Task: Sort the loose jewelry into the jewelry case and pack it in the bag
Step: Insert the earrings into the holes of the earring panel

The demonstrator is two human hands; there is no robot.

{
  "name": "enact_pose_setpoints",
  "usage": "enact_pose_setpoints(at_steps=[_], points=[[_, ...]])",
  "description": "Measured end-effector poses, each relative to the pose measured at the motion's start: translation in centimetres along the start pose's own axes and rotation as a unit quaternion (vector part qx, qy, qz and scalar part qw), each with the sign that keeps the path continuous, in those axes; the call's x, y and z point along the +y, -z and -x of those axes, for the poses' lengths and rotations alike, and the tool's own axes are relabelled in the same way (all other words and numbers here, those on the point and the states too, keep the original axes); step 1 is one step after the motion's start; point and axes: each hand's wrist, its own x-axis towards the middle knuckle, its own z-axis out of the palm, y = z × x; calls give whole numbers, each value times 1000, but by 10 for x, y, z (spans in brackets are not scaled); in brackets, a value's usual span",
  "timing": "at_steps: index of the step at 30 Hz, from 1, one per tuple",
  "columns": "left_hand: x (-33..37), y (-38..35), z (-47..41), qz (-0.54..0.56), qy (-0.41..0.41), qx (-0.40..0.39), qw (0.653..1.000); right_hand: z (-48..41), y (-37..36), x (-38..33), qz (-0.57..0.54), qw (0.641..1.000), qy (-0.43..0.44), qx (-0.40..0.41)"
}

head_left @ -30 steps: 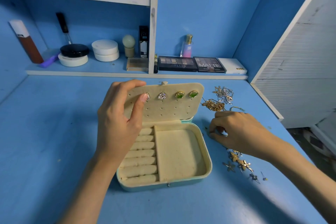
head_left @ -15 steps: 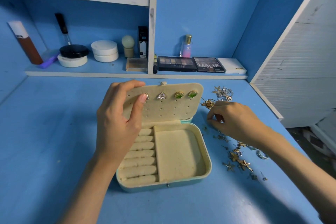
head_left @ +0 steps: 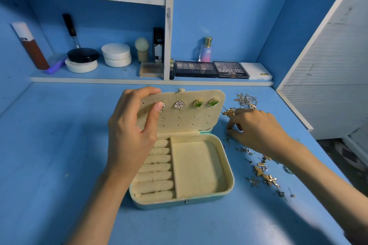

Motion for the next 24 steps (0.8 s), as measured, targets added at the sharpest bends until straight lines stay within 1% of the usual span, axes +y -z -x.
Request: enact_pose_setpoints(at_steps=[5, 8, 10, 13, 17, 19, 22, 24], points=[[0, 1, 1, -1, -4, 0, 1000, 0, -2, -1, 0, 1000, 1, -9], [1, 3, 2, -3, -10, 2, 1000, -4, 1, 1, -36, 999, -14, 1], [2, 5, 4, -6, -14, 2, 1000, -9, 6, 2, -87, 996, -21, 21], [3, 11, 9, -9, -36, -5, 999, -17, 22, 0, -183, 982, -20, 52], [2, 21, 14, -28, -83, -18, 996, -29, 49, -15, -292, 954, 15, 68], [2, 26, 17, -43, -109, -27, 993, -32, 60, -27, -356, 932, 48, 46], [1, 32, 24, -57, -133, -47, 988, -33, 71, -49, -450, 884, 121, -46], [1, 34, 27, -61, -137, -54, 987, -34, 73, -60, -469, 861, 166, -110]])
